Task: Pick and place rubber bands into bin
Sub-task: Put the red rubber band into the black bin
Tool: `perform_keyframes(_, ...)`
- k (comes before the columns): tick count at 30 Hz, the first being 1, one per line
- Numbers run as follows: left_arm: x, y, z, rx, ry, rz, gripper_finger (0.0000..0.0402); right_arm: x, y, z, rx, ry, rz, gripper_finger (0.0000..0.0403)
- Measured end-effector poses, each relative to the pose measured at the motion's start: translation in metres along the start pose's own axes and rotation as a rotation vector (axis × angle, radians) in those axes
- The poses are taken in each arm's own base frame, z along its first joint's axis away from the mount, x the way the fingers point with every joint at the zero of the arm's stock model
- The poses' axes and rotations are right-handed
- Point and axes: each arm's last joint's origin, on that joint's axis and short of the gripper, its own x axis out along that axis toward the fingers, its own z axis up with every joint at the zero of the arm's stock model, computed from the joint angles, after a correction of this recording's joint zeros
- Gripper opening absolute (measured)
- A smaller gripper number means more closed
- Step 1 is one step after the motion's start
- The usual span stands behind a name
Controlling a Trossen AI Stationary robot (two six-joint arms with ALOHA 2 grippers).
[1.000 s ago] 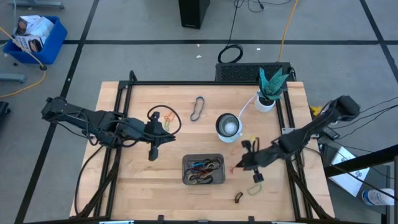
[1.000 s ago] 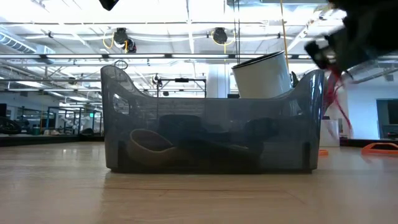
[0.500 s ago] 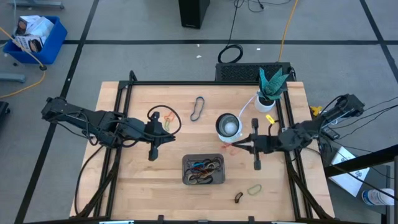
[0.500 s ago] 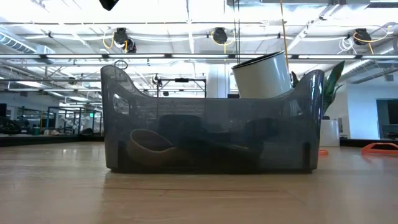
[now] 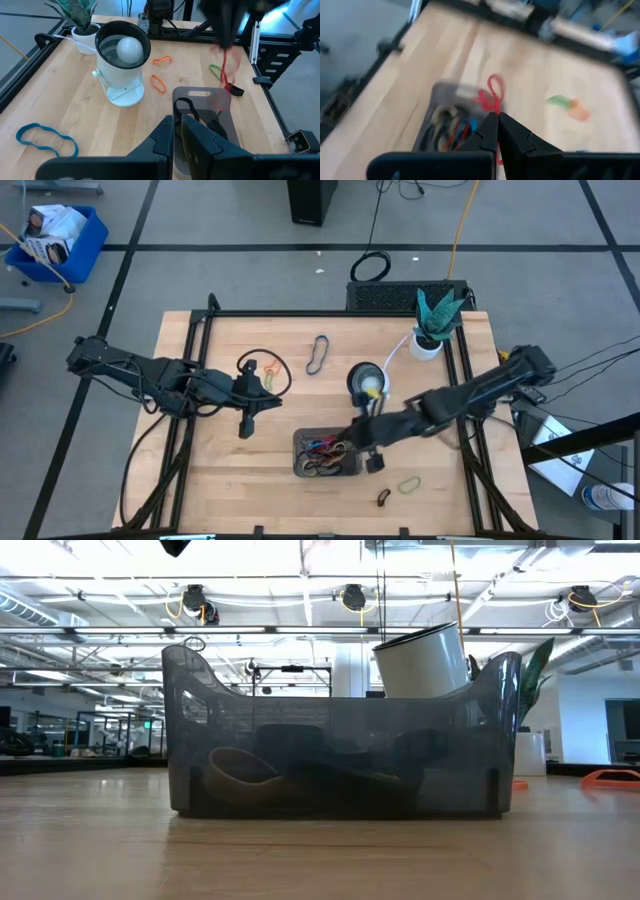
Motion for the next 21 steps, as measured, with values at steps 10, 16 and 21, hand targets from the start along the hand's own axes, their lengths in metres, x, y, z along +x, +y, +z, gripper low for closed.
perform_keyframes(10,0.0,0.0,0.0,0.001,0.001,0.0,0.0042,0.073,0.016,-0.035,-0.043,0.251,0.072,0.0)
perform_keyframes(16,0.0,0.0,0.0,-0.003,0.001,0.0,0.0042,0.104,0.023,-0.056,-0.037,0.353,0.081,0.0)
perform_keyframes(21,0.0,0.0,0.0,-0.004,0.001,0.0,0.0042,0.121,0.031,-0.069,-0.041,0.412,0.123,0.0)
